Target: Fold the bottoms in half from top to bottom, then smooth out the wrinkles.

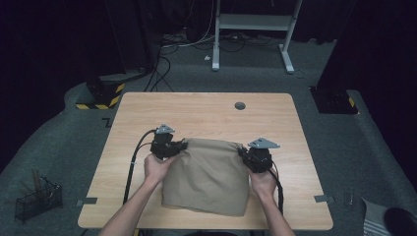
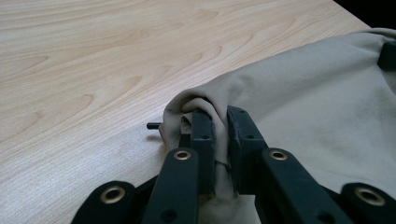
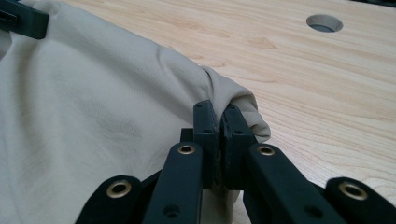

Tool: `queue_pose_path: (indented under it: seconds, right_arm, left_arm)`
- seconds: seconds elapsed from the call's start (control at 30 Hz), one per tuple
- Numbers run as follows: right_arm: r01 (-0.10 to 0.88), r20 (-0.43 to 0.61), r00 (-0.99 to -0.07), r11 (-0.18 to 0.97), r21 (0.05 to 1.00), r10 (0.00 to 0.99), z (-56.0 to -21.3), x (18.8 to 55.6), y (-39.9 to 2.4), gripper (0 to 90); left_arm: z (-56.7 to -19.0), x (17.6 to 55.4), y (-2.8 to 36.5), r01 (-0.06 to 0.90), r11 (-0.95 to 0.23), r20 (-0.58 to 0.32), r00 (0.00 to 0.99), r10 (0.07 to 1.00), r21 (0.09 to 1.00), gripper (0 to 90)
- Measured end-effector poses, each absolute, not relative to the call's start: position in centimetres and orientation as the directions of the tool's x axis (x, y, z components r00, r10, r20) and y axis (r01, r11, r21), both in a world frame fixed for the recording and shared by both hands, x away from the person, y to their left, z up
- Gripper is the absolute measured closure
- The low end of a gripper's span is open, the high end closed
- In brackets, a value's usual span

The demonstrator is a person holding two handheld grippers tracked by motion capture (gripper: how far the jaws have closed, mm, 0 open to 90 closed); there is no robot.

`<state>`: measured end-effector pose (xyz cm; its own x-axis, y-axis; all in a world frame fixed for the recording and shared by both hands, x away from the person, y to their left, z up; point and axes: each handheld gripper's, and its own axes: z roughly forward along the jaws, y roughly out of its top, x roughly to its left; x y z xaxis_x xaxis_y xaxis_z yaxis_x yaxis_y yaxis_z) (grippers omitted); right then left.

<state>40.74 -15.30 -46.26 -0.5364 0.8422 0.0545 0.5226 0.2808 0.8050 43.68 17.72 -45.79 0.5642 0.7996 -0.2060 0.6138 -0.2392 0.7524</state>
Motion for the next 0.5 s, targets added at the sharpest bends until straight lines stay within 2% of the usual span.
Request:
queue_pose_path:
  seconds: [0.5]
  right_arm:
    - [0.548,0.020,-0.524,0.319,0.773,0.852,-47.7,41.8,-14.9,86.4]
  left_arm:
    - [-46.9,44.6,17.7,0.627,-0.248,-0.200,0.555,0.807,0.739,81.2]
